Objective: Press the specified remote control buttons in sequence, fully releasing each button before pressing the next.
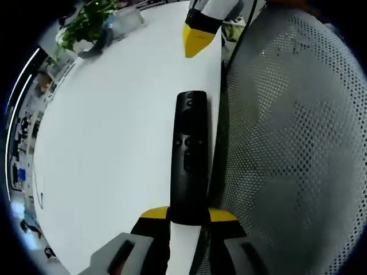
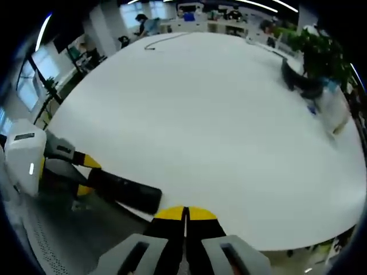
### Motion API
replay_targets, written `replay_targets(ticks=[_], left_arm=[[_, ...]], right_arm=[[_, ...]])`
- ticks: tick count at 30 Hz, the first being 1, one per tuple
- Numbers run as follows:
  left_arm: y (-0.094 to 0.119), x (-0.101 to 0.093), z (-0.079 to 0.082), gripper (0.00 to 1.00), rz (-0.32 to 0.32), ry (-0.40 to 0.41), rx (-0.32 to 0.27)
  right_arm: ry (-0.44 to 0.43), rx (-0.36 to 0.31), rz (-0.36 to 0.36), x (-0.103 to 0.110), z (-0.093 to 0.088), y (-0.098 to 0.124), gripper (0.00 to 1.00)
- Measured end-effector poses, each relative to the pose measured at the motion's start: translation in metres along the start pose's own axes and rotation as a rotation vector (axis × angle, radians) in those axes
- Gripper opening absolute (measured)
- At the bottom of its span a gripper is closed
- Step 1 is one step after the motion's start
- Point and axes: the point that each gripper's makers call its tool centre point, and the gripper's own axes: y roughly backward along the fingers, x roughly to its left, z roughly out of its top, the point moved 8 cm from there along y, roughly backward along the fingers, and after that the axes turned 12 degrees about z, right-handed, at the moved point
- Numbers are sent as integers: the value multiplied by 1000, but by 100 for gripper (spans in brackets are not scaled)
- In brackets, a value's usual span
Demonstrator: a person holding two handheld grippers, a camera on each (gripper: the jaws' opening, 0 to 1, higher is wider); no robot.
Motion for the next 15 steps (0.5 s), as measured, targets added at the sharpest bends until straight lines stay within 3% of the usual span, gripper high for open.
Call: replay_targets(ticks=[4, 7, 9, 11, 15], left_arm=[[5, 2, 1, 22, -22, 21, -60], [12, 9, 5, 22, 4, 33, -103], [15, 14, 7, 22, -10, 89, -141], [14, 17, 6, 22, -51, 127, -152], [5, 16, 0, 22, -59, 150, -174]], right_arm=[[-11, 2, 38, 3, 2, -1, 0], [-23, -2, 61, 5, 3, -1, 0], [-34, -3, 78, 5, 5, -1, 0], [-52, -4, 94, 5, 7, -1, 0], [-100, -16, 149, 3, 15, -5, 0]])
